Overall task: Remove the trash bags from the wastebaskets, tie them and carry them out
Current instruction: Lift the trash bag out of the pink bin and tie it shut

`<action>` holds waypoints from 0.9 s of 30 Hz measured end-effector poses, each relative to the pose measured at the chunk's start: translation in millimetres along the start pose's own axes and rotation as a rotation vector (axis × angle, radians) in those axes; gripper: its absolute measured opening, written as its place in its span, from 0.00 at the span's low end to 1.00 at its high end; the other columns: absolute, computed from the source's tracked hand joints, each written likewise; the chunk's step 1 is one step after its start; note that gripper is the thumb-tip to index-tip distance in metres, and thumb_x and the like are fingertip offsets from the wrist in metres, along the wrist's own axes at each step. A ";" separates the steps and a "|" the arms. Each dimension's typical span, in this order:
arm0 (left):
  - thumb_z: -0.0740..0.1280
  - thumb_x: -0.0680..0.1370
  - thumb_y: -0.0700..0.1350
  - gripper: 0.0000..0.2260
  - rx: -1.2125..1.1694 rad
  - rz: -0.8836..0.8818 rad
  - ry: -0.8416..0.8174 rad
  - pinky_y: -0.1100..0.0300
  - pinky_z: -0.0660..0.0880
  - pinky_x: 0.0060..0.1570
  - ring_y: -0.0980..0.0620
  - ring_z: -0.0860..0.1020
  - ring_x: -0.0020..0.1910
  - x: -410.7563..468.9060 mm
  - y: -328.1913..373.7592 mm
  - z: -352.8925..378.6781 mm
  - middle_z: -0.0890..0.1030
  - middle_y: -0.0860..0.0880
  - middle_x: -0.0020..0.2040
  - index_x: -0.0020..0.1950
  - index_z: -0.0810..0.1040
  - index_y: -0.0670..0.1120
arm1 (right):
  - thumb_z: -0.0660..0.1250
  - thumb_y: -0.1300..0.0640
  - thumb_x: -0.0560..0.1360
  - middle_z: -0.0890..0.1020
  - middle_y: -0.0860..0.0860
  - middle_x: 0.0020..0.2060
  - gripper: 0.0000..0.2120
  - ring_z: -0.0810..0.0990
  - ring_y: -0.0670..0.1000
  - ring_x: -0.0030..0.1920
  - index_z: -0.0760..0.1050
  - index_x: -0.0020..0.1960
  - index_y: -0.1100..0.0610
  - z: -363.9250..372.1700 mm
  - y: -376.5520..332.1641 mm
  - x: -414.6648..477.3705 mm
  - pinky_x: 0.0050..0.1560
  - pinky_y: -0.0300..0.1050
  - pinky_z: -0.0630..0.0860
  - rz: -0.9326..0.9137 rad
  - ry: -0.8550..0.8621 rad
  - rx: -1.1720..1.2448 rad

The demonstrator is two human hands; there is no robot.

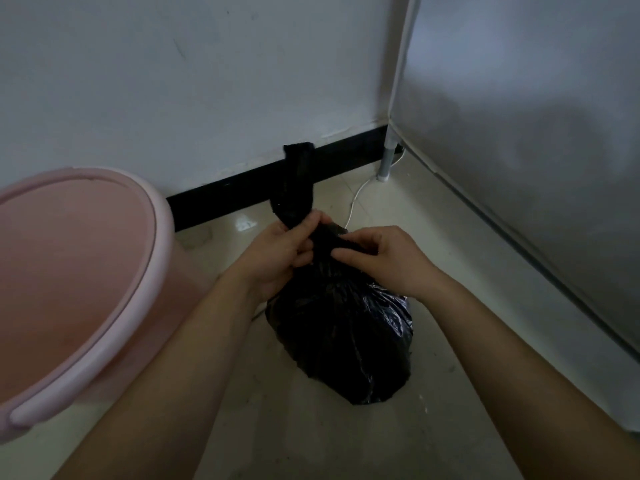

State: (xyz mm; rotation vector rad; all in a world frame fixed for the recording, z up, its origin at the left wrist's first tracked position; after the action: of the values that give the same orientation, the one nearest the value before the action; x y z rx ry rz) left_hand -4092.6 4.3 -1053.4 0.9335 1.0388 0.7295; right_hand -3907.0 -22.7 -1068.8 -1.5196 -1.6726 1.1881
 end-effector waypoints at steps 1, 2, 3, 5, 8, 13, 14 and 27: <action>0.61 0.83 0.51 0.11 -0.055 -0.011 0.011 0.65 0.58 0.28 0.57 0.59 0.26 0.8 -0.4 -1.9 0.61 0.53 0.28 0.52 0.77 0.45 | 0.74 0.48 0.74 0.87 0.43 0.40 0.07 0.84 0.39 0.41 0.85 0.51 0.47 -1.4 0.6 -2.5 0.44 0.31 0.76 0.033 -0.016 0.089; 0.61 0.83 0.52 0.10 -0.096 -0.024 0.017 0.65 0.58 0.29 0.57 0.59 0.27 1.7 -1.3 -4.2 0.60 0.52 0.29 0.51 0.76 0.46 | 0.74 0.48 0.74 0.87 0.43 0.39 0.06 0.85 0.41 0.41 0.85 0.50 0.47 -2.6 0.1 -5.4 0.45 0.33 0.78 0.055 -0.024 0.137; 0.61 0.83 0.52 0.10 -0.129 -0.047 0.017 0.66 0.58 0.28 0.57 0.59 0.27 2.1 -2.1 -5.7 0.59 0.52 0.30 0.51 0.76 0.46 | 0.74 0.49 0.74 0.87 0.44 0.39 0.05 0.85 0.42 0.41 0.85 0.49 0.47 -3.2 0.9 -7.1 0.46 0.36 0.79 0.056 -0.016 0.135; 0.65 0.80 0.53 0.11 -0.146 -0.085 -0.026 0.68 0.59 0.26 0.57 0.59 0.27 -0.4 -3.2 -7.0 0.60 0.51 0.31 0.53 0.76 0.45 | 0.73 0.50 0.75 0.87 0.44 0.39 0.03 0.85 0.44 0.42 0.85 0.47 0.47 -3.6 3.8 -9.1 0.49 0.42 0.81 0.040 0.027 0.068; 0.69 0.78 0.51 0.10 -0.009 -0.087 -0.157 0.66 0.56 0.28 0.58 0.59 0.27 -8.7 -4.5 -6.5 0.64 0.53 0.31 0.53 0.78 0.46 | 0.73 0.51 0.76 0.87 0.44 0.39 0.04 0.85 0.43 0.42 0.86 0.49 0.48 -0.9 2.6 -13.4 0.48 0.37 0.79 0.010 0.007 0.038; 0.63 0.81 0.53 0.15 0.049 -0.104 -0.182 0.63 0.57 0.31 0.57 0.60 0.27 -11.4 -10.7 -9.2 0.63 0.51 0.31 0.57 0.81 0.45 | 0.74 0.49 0.74 0.88 0.48 0.44 0.11 0.86 0.47 0.46 0.85 0.54 0.51 -6.7 0.2 -16.8 0.51 0.42 0.80 0.105 -0.124 0.109; 0.62 0.81 0.53 0.14 0.044 -0.102 -0.199 0.63 0.58 0.30 0.56 0.61 0.27 -12.5 -10.7 -9.6 0.62 0.50 0.31 0.55 0.82 0.45 | 0.75 0.45 0.72 0.87 0.47 0.47 0.17 0.85 0.46 0.48 0.83 0.58 0.50 -9.8 -1.3 -17.6 0.52 0.42 0.80 0.153 -0.131 0.174; 0.51 0.84 0.55 0.20 -0.251 -0.081 -0.240 0.57 0.77 0.46 0.51 0.79 0.39 -17.1 -11.3 -10.4 0.83 0.45 0.46 0.64 0.78 0.49 | 0.58 0.60 0.83 0.85 0.54 0.46 0.10 0.80 0.47 0.39 0.77 0.54 0.60 -29.1 -29.5 -8.8 0.39 0.38 0.76 0.033 0.191 0.973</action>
State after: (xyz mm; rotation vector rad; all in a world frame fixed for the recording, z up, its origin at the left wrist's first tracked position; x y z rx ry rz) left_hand -4107.5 -12.3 -1059.2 0.7371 0.7498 0.6456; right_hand -3893.5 -23.3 -1028.7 -0.9769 -0.7220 1.4939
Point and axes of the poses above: each hand's wrist, its own x-axis towards the middle knuckle, its own z-axis out of the palm, y = z × x, the point moved 1 cm from there along x, towards the middle knuckle
